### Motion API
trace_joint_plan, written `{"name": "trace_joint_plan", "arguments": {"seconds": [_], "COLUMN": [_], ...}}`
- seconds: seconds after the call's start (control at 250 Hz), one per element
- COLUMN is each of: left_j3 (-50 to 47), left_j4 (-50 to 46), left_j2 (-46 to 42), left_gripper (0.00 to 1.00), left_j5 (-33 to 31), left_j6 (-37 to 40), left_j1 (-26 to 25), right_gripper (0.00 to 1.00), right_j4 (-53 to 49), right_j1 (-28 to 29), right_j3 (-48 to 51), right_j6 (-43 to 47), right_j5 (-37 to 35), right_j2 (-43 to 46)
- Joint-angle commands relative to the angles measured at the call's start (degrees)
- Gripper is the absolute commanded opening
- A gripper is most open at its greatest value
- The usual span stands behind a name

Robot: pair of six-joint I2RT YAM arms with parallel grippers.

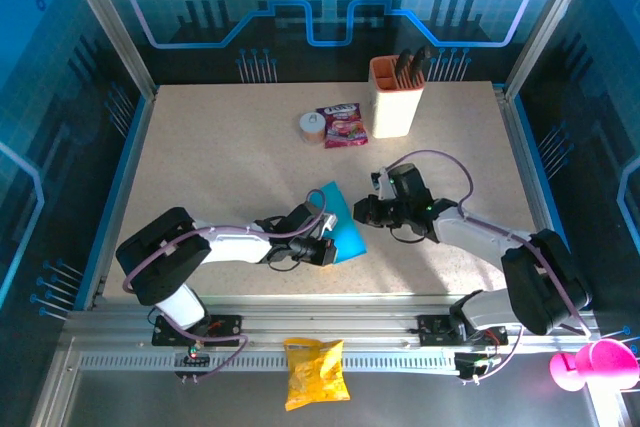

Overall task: Fold a paper plane with a square sheet of paper (pick it up from the middle)
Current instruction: First fold in half a square sheet of paper at the center of the table.

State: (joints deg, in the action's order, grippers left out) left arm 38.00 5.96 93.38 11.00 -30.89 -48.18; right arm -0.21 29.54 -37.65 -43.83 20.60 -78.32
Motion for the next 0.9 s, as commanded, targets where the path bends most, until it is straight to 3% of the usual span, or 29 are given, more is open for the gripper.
{"name": "trace_joint_plan", "arguments": {"seconds": [0.0, 0.415, 0.899], "left_j3": [0.8, 1.5, 1.7], "left_j4": [-4.8, -6.0, -8.0], "left_j2": [1.1, 1.3, -0.3], "left_gripper": [0.0, 0.0, 0.0], "left_j5": [-0.1, 0.1, 2.6], "left_j6": [3.0, 4.7, 8.3], "left_j1": [-0.2, -0.1, 1.9], "right_gripper": [0.06, 0.0, 0.0], "right_j4": [-1.7, 8.1, 15.0], "right_j1": [3.0, 8.9, 4.6], "right_j3": [2.0, -0.8, 8.8], "right_j6": [-1.7, -6.2, -8.2], "right_j5": [-2.5, -2.5, -2.5], "right_j2": [-0.8, -12.6, -16.6]}}
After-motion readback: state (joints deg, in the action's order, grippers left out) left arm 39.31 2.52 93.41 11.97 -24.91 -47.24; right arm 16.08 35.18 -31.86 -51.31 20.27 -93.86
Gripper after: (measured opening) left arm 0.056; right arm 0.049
